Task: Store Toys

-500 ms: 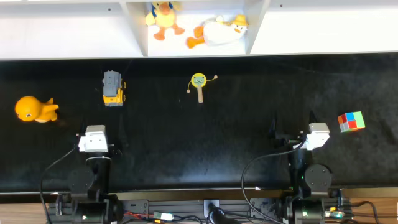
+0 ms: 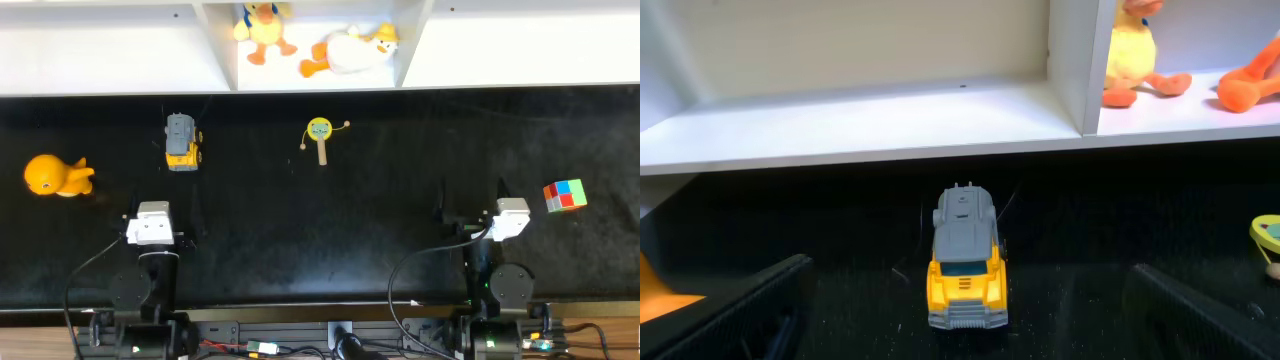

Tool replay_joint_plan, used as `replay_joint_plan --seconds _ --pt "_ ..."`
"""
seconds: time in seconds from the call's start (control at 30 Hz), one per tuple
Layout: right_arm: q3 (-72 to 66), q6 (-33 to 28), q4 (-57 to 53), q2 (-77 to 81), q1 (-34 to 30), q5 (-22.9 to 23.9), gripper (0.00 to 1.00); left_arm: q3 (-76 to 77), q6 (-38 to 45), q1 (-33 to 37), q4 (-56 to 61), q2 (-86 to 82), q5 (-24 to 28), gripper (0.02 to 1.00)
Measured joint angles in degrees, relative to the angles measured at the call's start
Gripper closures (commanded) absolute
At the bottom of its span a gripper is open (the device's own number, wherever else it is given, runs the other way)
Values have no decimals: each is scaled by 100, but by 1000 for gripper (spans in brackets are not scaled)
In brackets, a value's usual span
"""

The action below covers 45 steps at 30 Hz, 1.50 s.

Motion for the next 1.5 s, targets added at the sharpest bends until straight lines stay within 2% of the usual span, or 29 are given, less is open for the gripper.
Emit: replay_joint_plan --seconds 0.6,0.93,1.33,1.5 --pt "0 4 -2 0 0 -2 5 37 -111 0 -151 0 2 20" --pt "0 0 -2 0 0 0 5 866 -227 0 -1676 4 0 20" --pt "0 4 0 0 0 0 5 2481 -302 15 -2986 664 0 20" --pt "0 2 0 0 0 -2 5 3067 -345 474 -3711 861 131 20"
